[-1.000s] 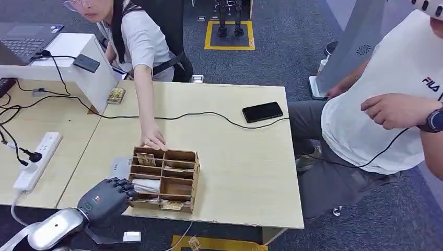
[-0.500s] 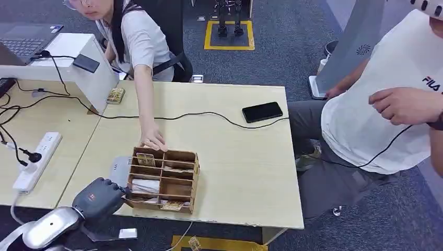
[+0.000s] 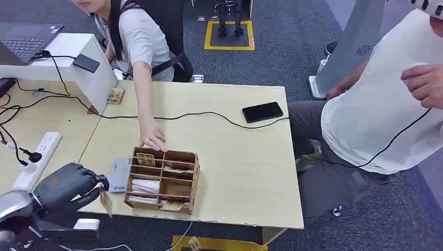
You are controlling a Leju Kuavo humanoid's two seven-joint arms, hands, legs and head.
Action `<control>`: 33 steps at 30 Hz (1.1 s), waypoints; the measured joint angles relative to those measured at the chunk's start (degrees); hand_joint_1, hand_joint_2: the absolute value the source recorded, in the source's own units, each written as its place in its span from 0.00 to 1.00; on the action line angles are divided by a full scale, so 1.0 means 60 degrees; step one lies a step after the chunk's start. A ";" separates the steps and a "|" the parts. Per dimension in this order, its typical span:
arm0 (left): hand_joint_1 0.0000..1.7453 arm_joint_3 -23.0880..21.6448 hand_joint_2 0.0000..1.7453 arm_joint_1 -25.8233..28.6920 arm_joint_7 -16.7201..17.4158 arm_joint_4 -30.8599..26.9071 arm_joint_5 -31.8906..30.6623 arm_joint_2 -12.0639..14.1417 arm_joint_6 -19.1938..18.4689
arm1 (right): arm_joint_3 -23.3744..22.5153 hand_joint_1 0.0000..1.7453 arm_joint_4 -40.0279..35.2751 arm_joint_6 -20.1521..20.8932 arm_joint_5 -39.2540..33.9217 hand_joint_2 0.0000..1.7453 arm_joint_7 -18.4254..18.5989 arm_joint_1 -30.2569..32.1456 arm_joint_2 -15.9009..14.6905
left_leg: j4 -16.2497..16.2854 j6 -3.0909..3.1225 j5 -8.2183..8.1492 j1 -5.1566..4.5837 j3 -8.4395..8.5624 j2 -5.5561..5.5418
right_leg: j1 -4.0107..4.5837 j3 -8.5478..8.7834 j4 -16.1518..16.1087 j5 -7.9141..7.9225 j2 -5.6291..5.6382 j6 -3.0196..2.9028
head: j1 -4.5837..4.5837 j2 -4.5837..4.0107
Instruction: Pass the card to the sensor for recognition and then transmit it.
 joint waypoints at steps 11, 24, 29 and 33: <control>1.00 0.2548 1.00 0.0952 -0.0375 -0.1088 0.0888 0.0460 -0.0422 | 0.0000 0.00 0.0004 0.0015 0.0073 1.00 0.0000 -0.0001 0.0000 | 0.0000 0.0000 0.0000 -0.0004 0.0000 -0.0004 | -0.0003 0.0002 -0.0001 0.0000 -0.0003 0.0001 | 0.0000 0.0000; 1.00 0.2643 1.00 0.0688 -0.0342 -0.0946 -0.0511 -0.0262 0.0128 | 0.0000 0.00 0.0004 -0.0011 0.0047 1.00 -0.0004 -0.0006 0.0000 | 0.0001 0.0000 0.0000 -0.0005 0.0000 -0.0010 | -0.0004 0.0004 -0.0001 0.0000 -0.0010 0.0000 | 0.0000 -0.0004; 1.00 0.2322 1.00 -0.0103 0.0056 -0.0392 -0.1394 -0.1056 0.0504 | 0.0000 0.00 0.0004 -0.0011 0.0051 1.00 0.0026 -0.0018 0.0011 | 0.0001 0.0001 0.0000 -0.0011 -0.0001 -0.0023 | -0.0007 0.0003 -0.0003 0.0000 -0.0026 0.0001 | 0.0000 0.0000; 1.00 0.1706 1.00 -0.1609 0.1134 0.0723 -0.3143 -0.2372 0.0926 | 0.0000 0.00 0.0007 -0.0029 0.0033 1.00 0.0095 -0.0093 0.0058 | 0.0001 0.0003 0.0005 -0.0013 0.0002 -0.0053 | -0.0009 0.0013 -0.0004 0.0001 -0.0059 0.0002 | 0.0004 0.0000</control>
